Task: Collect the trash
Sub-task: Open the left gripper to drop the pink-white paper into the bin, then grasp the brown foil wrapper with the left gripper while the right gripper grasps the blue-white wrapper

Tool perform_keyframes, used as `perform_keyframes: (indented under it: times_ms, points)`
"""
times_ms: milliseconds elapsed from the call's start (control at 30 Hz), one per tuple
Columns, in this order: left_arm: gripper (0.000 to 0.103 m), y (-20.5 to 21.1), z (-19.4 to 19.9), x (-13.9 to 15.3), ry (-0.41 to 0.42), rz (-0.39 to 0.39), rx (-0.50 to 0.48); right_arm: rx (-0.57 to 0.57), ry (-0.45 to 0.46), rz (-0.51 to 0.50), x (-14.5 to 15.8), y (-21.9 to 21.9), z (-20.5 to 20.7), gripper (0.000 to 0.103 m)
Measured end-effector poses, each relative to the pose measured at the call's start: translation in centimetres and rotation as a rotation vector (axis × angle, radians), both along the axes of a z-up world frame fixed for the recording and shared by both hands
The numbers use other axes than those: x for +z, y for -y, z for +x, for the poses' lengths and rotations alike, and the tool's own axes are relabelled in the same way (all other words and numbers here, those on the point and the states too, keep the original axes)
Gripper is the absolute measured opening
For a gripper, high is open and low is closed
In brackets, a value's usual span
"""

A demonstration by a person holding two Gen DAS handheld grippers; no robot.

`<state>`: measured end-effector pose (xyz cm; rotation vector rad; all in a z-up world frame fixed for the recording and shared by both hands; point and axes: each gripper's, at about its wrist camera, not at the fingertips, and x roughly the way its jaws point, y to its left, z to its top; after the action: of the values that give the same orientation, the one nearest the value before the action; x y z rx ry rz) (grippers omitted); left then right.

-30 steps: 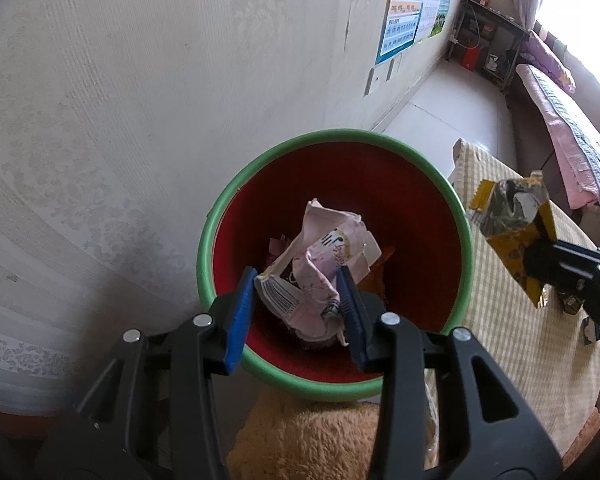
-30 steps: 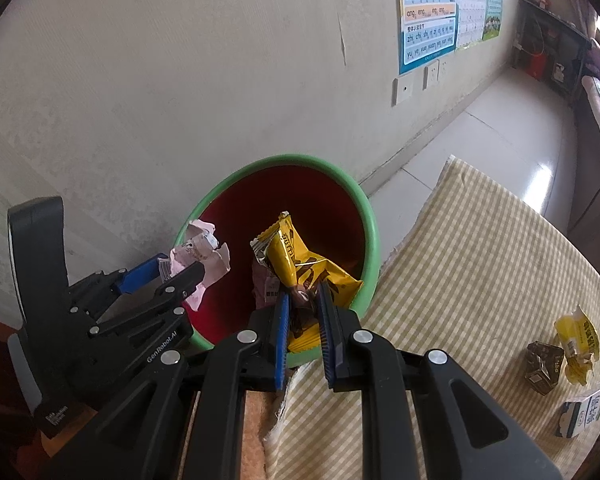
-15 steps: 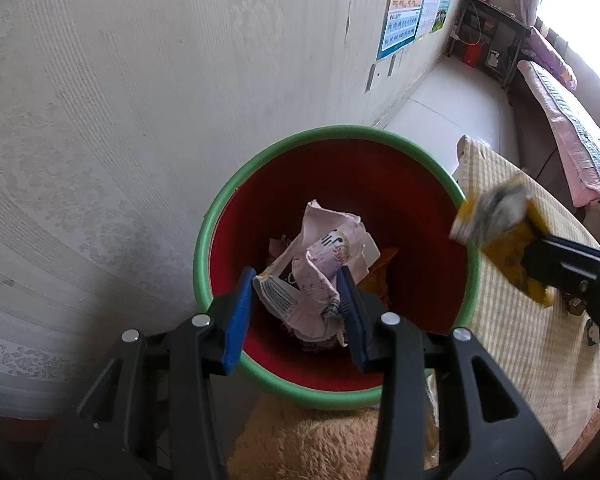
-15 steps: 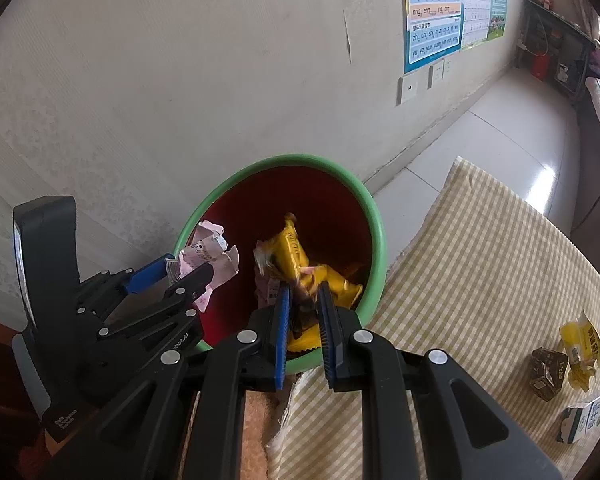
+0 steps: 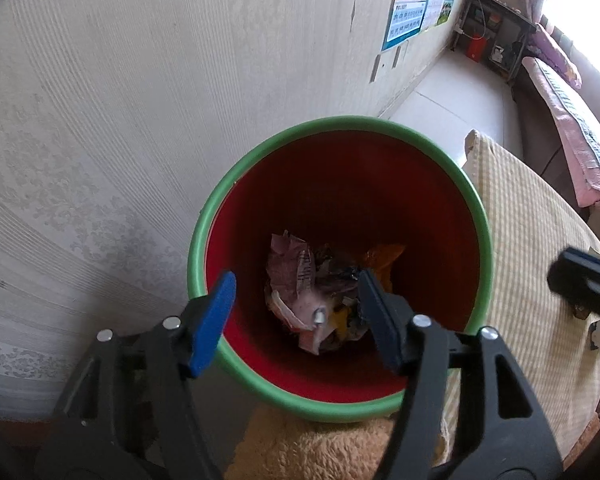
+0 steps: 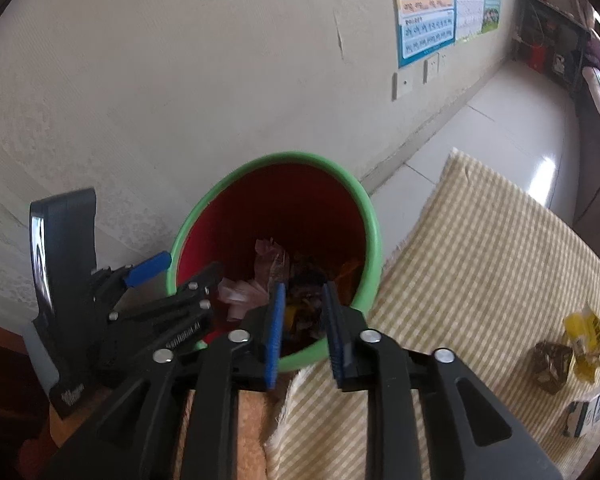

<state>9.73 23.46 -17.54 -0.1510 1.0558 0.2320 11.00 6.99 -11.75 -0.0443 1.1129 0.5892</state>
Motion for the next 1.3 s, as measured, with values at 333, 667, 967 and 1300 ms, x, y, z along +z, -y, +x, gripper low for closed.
perform_keyframes:
  times_ms: [333,667,967,1300]
  points:
    - [0.061,1.3,-0.8,1.4,0.030,0.007,-0.005,-0.005,0.057,0.018,1.9,3.2,-2.3,0.034]
    - [0.061,6.2,-4.6,4.1,0.087,-0.025,-0.075,-0.134,0.023,-0.011,1.2,15.0,-8.0,0.050]
    - [0.061,12.0,-5.4,3.9,0.066,-0.054,-0.150,-0.326,-0.170,-0.079,-3.6,25.2,-16.1,0.051]
    - [0.061,18.0,-5.1,3.9,0.054,-0.038,-0.256,-0.269,-0.339,-0.069,-7.6,25.5,-22.0,0.051]
